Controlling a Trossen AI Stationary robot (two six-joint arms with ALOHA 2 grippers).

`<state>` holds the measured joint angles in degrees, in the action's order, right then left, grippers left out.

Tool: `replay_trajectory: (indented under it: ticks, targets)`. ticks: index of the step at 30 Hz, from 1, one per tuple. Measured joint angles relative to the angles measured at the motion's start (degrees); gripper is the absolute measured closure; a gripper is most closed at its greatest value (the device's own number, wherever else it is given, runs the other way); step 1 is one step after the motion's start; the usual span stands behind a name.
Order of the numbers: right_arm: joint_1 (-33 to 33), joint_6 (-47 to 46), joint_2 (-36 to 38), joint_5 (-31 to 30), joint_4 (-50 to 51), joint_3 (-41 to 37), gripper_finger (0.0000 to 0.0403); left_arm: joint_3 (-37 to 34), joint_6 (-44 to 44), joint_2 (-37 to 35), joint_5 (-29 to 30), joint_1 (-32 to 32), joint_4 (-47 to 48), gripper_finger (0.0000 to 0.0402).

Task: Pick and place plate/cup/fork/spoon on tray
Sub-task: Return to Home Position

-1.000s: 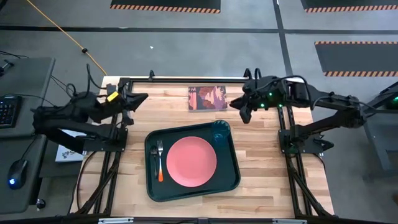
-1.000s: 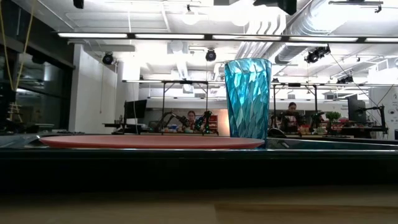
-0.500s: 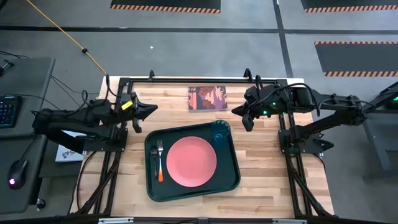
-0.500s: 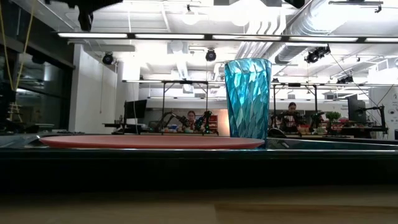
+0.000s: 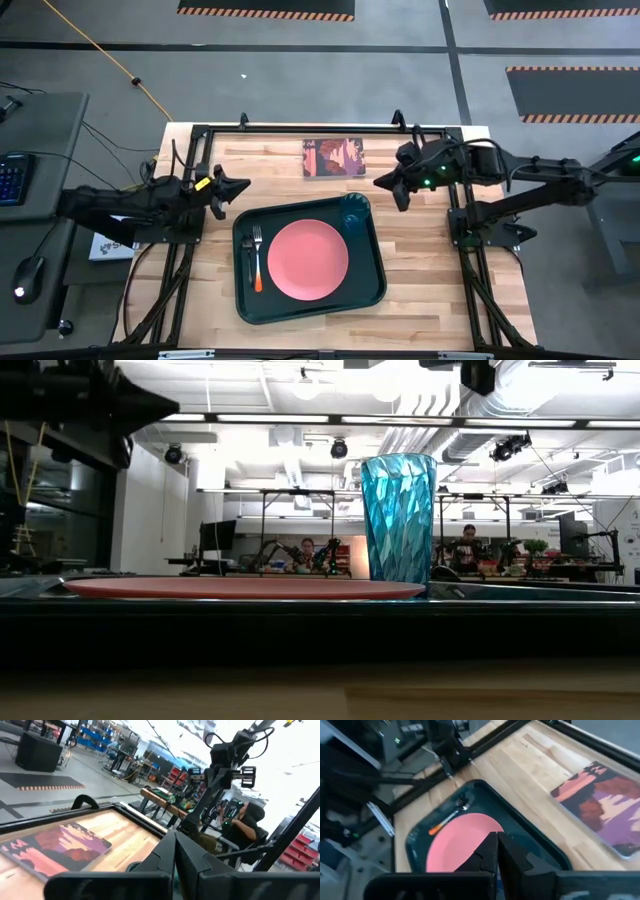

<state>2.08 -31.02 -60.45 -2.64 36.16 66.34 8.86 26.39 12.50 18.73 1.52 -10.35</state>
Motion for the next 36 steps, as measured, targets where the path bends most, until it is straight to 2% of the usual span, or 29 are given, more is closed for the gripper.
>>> replay_trajectory:
  ticks: [5, 10, 18, 26, 32, 36]
  targets:
    - [0.24, -1.91, 7.00, 1.00, -10.10, -10.16, 0.0403, -4.17, 1.32, -3.81, 0.41, 0.00, -0.24, 0.0401]
    - [0.24, -3.48, 13.70, 0.38, -14.66, -16.67, 0.0403, -8.27, 4.24, -6.17, 1.07, 0.00, -1.80, 0.0401]
    - [0.24, -3.59, 24.01, -3.48, -16.32, -25.57, 0.0403, -8.19, 3.54, -6.43, 3.96, 0.00, 0.91, 0.0401]
    - [0.26, -4.95, 33.18, -0.28, -32.43, -40.71, 0.0403, -8.17, 4.54, -6.42, 4.16, 0.00, 2.61, 0.0401]
    - [0.29, -1.05, 37.01, -0.39, -34.25, -44.07, 0.0403, -8.17, 4.92, -6.42, 4.04, 0.00, 2.79, 0.0401]
    - [0.31, 1.65, 39.27, -2.60, -34.43, -46.67, 0.0403, -8.17, 4.92, -6.42, 4.04, 0.00, 2.78, 0.0401]
